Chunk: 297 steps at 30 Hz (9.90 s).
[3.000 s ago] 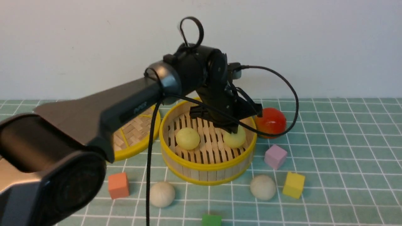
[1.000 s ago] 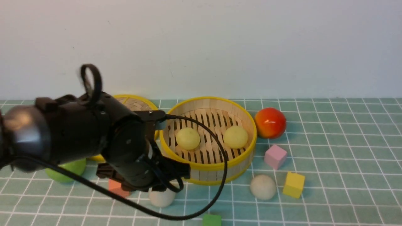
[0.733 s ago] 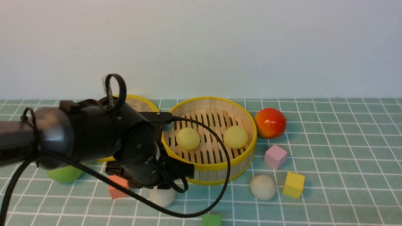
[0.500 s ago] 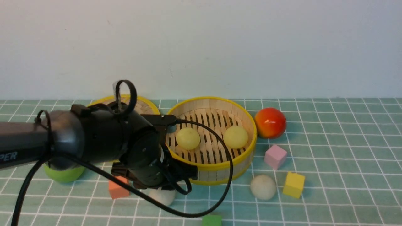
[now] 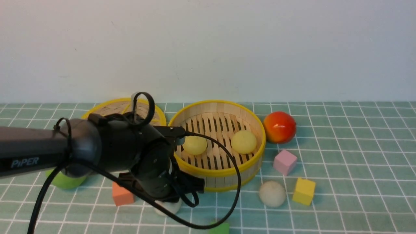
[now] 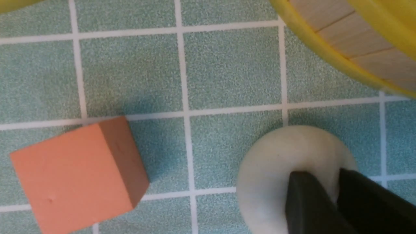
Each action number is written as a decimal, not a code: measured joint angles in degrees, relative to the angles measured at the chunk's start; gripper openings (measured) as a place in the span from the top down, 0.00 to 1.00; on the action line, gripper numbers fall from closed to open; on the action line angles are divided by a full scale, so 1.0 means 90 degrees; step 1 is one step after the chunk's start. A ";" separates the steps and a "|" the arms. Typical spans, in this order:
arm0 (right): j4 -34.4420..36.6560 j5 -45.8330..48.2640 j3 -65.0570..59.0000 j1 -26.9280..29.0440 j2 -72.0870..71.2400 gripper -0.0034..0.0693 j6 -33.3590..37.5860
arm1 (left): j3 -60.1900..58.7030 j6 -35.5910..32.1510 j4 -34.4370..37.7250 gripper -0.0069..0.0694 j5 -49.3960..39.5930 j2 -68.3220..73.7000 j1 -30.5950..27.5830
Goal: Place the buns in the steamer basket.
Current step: Use the left arm to grab a steamed stuffed bun, then use the left arm to put the steamed stuffed bun into the steamer, then use the right arm to grab a steamed stuffed bun
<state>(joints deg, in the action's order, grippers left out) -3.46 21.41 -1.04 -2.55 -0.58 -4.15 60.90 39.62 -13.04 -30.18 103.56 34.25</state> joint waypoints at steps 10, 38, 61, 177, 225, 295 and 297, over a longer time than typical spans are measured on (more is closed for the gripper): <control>0.0000 0.0000 0.0000 0.0000 0.0000 0.62 0.0000 | 0.0451 -0.0062 0.0000 0.92 -0.0710 -0.0255 0.0000; 0.0000 0.0000 0.0000 0.0000 0.0000 0.62 0.0000 | 0.6452 -0.1202 0.0128 0.92 -0.1928 0.2580 -0.0032; 0.0000 0.0000 0.0000 0.0000 0.0000 0.62 0.0000 | 0.6580 -0.0688 -0.0076 0.35 -0.2045 0.3199 -0.0110; 0.0000 0.0000 0.0000 -0.0035 0.0000 0.62 0.0000 | -0.6953 -0.0788 0.0046 0.90 0.0840 -1.1572 -0.3530; 0.1524 0.1863 0.3901 -0.0042 0.4202 0.62 -0.0294 | -0.6959 -0.0789 0.0009 0.86 0.0843 -1.1572 -0.3530; 0.1682 0.2370 0.7505 -0.2636 1.0868 0.62 -0.0341 | -0.6959 -0.0796 0.0003 0.78 0.0848 -1.1572 -0.3530; 0.1683 0.2331 0.7505 -0.2674 1.0988 0.62 -0.0419 | -0.6959 -0.0796 0.0003 0.78 0.0848 -1.1572 -0.3530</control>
<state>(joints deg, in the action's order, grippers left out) 11.68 42.39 66.51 -26.62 98.31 -7.91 -1.74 32.46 -13.01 -22.54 -0.59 2.48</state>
